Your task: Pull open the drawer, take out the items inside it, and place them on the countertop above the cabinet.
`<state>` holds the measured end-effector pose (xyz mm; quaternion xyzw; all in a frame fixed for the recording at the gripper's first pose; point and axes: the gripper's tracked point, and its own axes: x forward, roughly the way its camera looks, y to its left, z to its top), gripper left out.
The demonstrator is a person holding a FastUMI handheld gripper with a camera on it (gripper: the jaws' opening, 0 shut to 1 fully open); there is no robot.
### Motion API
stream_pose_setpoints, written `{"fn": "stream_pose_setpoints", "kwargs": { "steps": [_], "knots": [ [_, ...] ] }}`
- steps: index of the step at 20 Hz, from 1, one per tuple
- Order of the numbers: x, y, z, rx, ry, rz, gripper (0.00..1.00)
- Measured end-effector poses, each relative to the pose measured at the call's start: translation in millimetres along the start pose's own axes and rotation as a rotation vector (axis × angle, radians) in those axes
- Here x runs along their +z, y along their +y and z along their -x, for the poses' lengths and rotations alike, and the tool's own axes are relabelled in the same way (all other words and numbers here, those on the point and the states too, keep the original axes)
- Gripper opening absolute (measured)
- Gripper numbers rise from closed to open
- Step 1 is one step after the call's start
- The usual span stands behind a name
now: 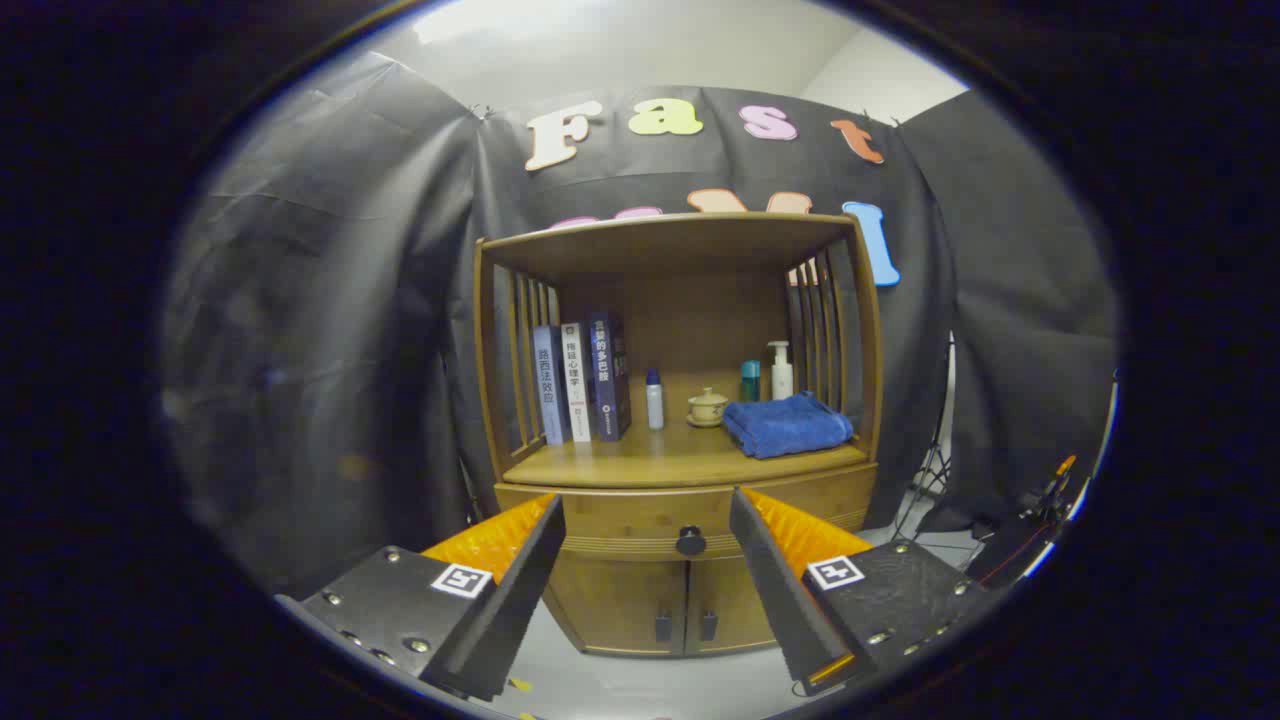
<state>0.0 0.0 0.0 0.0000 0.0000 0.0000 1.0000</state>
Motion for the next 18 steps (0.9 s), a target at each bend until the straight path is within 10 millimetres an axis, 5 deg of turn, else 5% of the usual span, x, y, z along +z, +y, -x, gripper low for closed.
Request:
{"fn": "stream_pose_setpoints", "kwargs": {
  "steps": [18],
  "knots": [
    [-1.7,-13.3,-0.3,-0.034,-0.025,-0.009,0.99]
  ]
}}
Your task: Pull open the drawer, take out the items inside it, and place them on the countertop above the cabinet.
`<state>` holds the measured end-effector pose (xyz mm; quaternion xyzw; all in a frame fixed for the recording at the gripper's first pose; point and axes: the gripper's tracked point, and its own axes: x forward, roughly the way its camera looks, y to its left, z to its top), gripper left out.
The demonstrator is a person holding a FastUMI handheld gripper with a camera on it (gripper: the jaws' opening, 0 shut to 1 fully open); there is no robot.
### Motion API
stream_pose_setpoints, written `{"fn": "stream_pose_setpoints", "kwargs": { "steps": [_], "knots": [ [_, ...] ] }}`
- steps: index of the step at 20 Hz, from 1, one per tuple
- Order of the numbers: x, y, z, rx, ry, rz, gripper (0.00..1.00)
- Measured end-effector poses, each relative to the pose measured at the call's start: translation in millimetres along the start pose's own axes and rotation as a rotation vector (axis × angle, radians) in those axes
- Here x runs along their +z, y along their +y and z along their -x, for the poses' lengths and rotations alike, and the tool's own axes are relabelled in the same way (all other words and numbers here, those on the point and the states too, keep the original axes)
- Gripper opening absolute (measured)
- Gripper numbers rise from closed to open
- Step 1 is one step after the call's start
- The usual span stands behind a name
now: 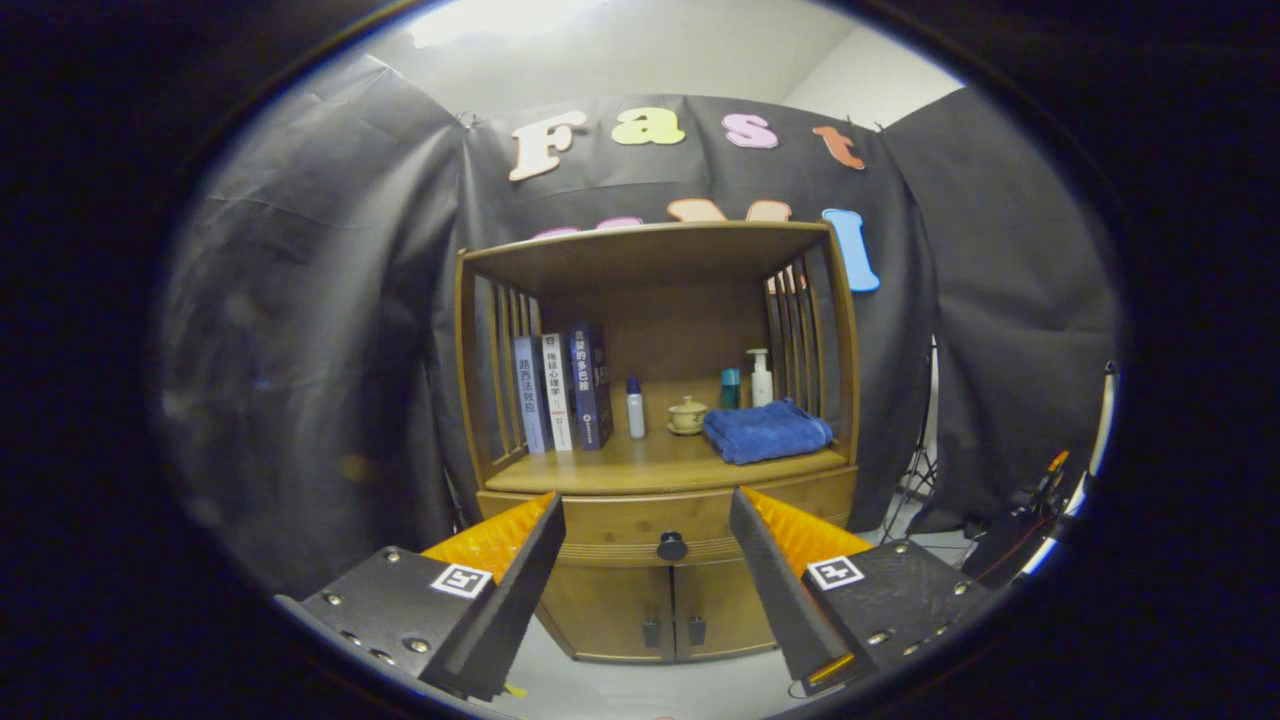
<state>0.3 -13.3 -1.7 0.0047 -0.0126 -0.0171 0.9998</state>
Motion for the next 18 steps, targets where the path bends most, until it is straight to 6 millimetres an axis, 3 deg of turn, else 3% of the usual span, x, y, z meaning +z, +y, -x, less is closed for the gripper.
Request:
{"fn": "stream_pose_setpoints", "kwargs": {
  "steps": [5,10,14,18],
  "knots": [
    [-5.0,-13.8,-15.7,-0.021,-0.019,0.056,0.99],
    [-28.1,-42.5,-66.5,-0.085,0.012,0.047,0.99],
    [-73.3,-50.3,-121.2,-0.084,0.082,0.031,0.99],
    [-140.5,-45.6,-170.0,-0.058,0.182,0.015,0.99]
  ]
}}
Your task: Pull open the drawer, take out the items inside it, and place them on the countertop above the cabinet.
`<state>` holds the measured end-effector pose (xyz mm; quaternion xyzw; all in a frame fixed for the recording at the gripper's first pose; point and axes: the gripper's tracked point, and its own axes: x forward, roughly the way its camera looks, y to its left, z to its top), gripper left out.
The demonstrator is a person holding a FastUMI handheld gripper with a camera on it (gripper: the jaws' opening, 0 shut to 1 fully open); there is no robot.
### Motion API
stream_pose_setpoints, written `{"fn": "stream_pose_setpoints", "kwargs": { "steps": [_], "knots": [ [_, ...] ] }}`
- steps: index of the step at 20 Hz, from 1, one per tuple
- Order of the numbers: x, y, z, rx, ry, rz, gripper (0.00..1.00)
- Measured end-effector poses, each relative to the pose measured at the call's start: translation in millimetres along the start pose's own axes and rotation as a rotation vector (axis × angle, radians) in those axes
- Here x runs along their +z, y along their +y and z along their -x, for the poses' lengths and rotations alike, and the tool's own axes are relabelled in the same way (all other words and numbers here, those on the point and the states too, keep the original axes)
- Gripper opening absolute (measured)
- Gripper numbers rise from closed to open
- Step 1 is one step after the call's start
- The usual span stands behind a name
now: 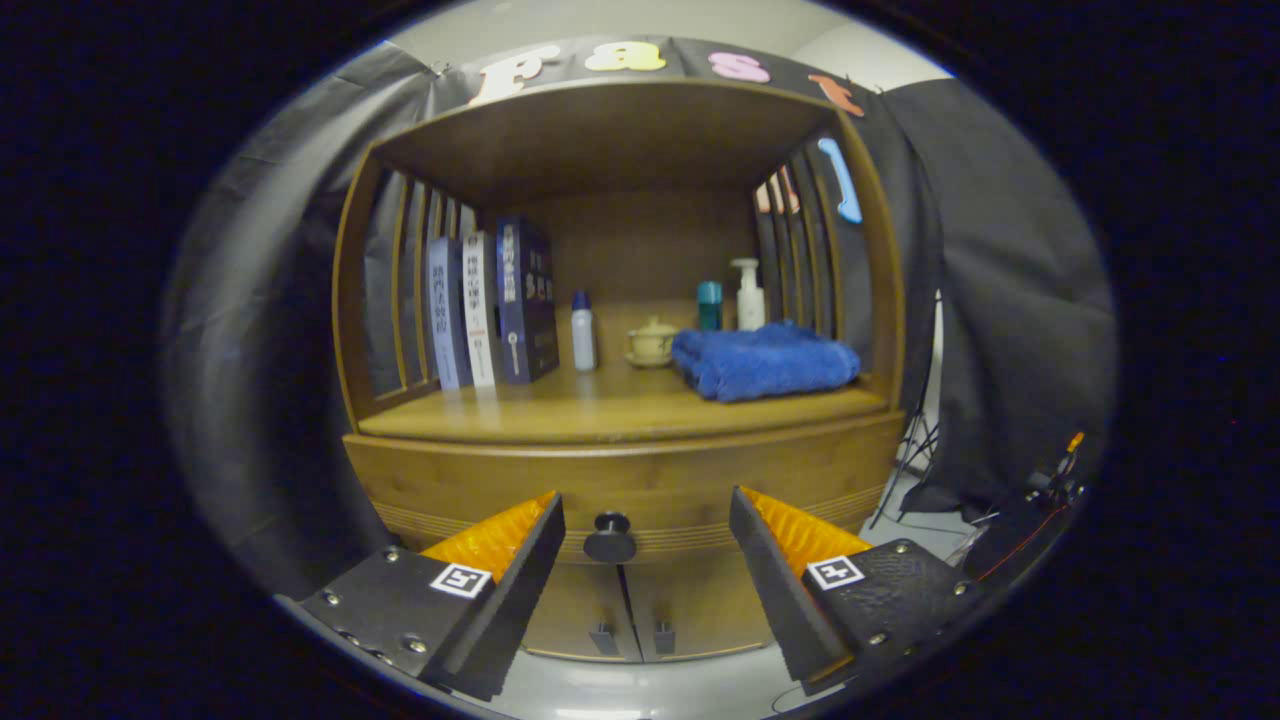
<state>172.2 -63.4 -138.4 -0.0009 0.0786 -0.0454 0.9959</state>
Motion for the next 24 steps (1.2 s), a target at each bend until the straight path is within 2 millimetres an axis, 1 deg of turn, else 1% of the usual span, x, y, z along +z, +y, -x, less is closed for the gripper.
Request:
{"fn": "stream_pose_setpoints", "kwargs": {
  "steps": [2,4,5,6,7,8,9,13,16,17,19,20,21,24],
  "knots": [
    [-24.5,7.2,-25.8,0.01,0.054,-0.002,0.99],
    [-43.9,13.8,-51.2,0.018,0.091,-0.017,0.98],
    [-48.7,15.7,-56.6,0.022,0.109,-0.017,0.97],
    [-47.4,19.7,-61.9,0.034,0.095,-0.015,0.83],
    [-50.7,25.1,-80.3,0.032,0.078,-0.007,0.7],
    [-44.8,22.4,-66.1,0.018,0.073,0.017,0.56],
    [-44.1,22.2,-64.6,0.004,0.063,0.038,0.43],
    [-40.6,20.8,-66.6,-0.045,-0.004,0.009,0.43],
    [-44.8,23.3,-70.0,-0.013,0.014,0.009,0.43],
    [-45.4,23.9,-71.0,0.01,0.036,0.015,0.4],
    [-48.5,22.9,-63.5,0.025,0.067,0.063,0.35],
    [-46.0,23.2,-62.2,0.019,0.07,0.069,0.31],
    [-48.2,23.9,-57.0,0.015,0.077,0.075,0.26],
    [-51.3,24.8,-31.8,0.013,0.071,0.069,0.26]
  ]
}}
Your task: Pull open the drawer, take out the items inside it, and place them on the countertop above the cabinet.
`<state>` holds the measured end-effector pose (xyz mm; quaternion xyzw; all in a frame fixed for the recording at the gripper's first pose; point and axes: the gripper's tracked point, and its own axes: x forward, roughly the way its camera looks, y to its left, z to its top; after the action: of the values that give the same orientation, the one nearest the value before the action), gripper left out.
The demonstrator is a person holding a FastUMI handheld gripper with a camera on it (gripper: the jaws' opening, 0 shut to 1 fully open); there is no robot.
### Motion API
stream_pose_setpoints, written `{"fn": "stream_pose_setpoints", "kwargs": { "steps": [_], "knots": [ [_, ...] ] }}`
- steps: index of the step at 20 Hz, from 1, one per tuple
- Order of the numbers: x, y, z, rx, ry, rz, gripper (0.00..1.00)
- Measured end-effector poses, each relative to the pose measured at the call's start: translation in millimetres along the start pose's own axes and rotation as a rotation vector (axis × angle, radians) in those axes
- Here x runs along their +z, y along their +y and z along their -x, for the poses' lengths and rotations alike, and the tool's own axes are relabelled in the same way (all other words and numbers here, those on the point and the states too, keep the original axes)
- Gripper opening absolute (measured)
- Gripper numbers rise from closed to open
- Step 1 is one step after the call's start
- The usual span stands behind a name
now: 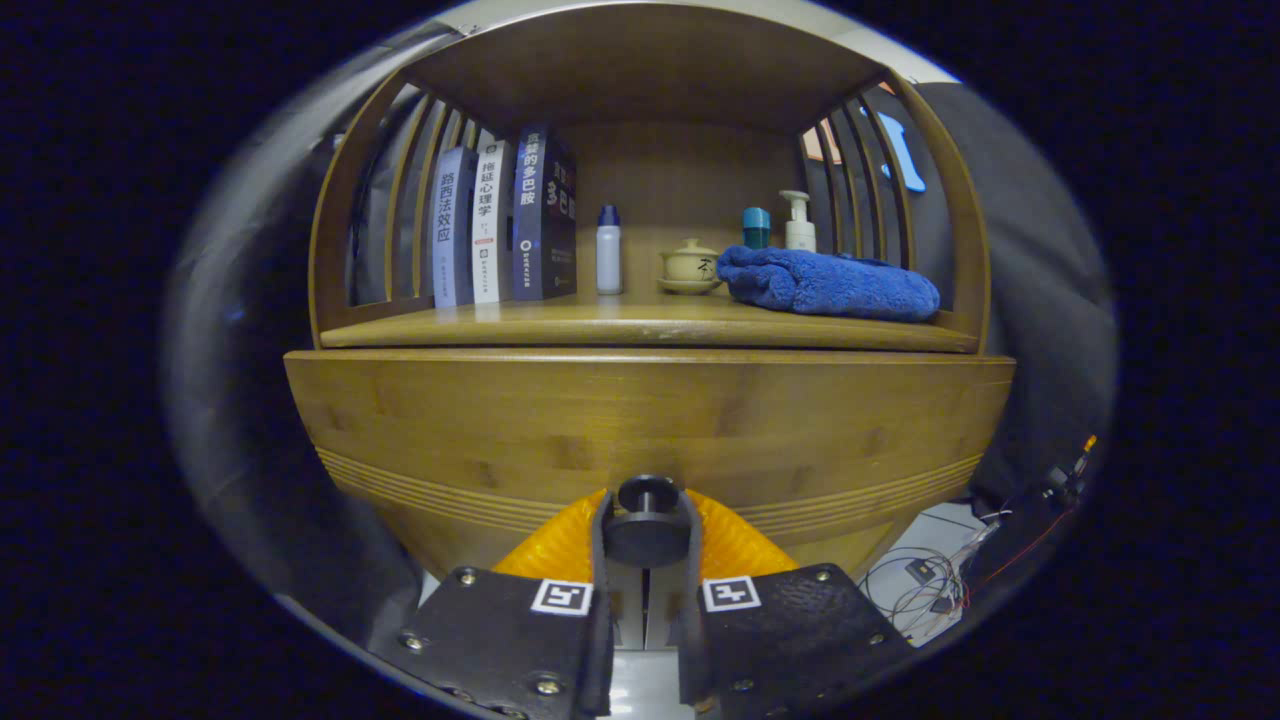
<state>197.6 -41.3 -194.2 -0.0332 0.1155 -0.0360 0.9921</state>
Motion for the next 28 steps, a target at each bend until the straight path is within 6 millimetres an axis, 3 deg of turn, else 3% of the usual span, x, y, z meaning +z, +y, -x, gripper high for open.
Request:
{"fn": "stream_pose_setpoints", "kwargs": {
  "steps": [14,25,28],
  "knots": [
    [-37.2,-3.7,106.3,0.035,-0.002,0.045,0.26],
    [-47.4,-0.8,134.5,0.025,0.02,-0.046,0.26],
    [-48.3,-0.1,138.7,0.026,0.015,0.005,0.26]
  ]
}}
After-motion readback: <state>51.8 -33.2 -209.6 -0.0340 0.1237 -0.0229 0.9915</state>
